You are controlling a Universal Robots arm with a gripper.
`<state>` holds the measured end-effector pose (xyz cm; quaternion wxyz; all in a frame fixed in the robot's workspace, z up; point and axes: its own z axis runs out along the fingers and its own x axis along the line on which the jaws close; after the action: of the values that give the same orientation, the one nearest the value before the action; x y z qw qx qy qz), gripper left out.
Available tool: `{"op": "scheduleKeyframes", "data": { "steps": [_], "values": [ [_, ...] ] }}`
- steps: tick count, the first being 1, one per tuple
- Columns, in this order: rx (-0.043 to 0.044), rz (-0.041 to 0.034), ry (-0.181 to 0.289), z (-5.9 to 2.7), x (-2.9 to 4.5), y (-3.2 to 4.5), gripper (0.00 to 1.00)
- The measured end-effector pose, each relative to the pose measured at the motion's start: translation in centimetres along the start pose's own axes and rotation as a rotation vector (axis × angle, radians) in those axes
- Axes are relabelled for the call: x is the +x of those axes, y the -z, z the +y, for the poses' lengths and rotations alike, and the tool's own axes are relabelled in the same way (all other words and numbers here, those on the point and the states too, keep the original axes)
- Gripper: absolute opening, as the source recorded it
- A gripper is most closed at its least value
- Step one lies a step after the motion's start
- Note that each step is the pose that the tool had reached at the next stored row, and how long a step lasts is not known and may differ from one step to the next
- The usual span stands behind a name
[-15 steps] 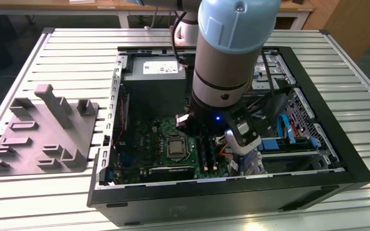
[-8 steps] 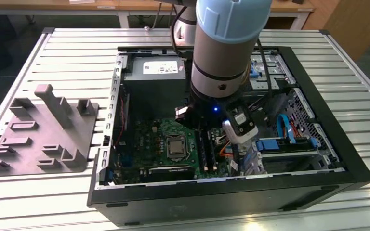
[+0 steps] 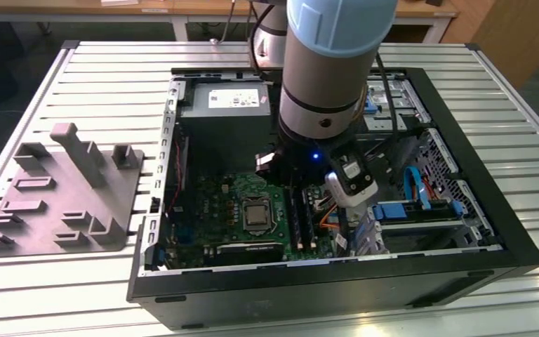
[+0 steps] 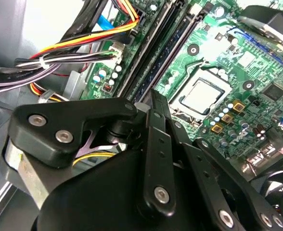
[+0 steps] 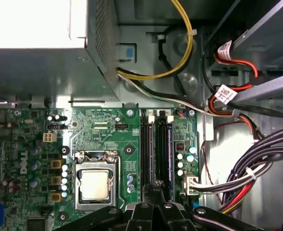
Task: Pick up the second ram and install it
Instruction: 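Press down the second ram until it locks into place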
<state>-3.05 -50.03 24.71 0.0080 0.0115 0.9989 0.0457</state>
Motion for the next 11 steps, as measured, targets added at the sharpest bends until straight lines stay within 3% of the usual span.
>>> {"op": "scheduleKeyframes", "data": {
  "steps": [11],
  "values": [
    [0.0002,0.0011,0.0,0.04,-0.31,0.34,0.1]
  ]
}}
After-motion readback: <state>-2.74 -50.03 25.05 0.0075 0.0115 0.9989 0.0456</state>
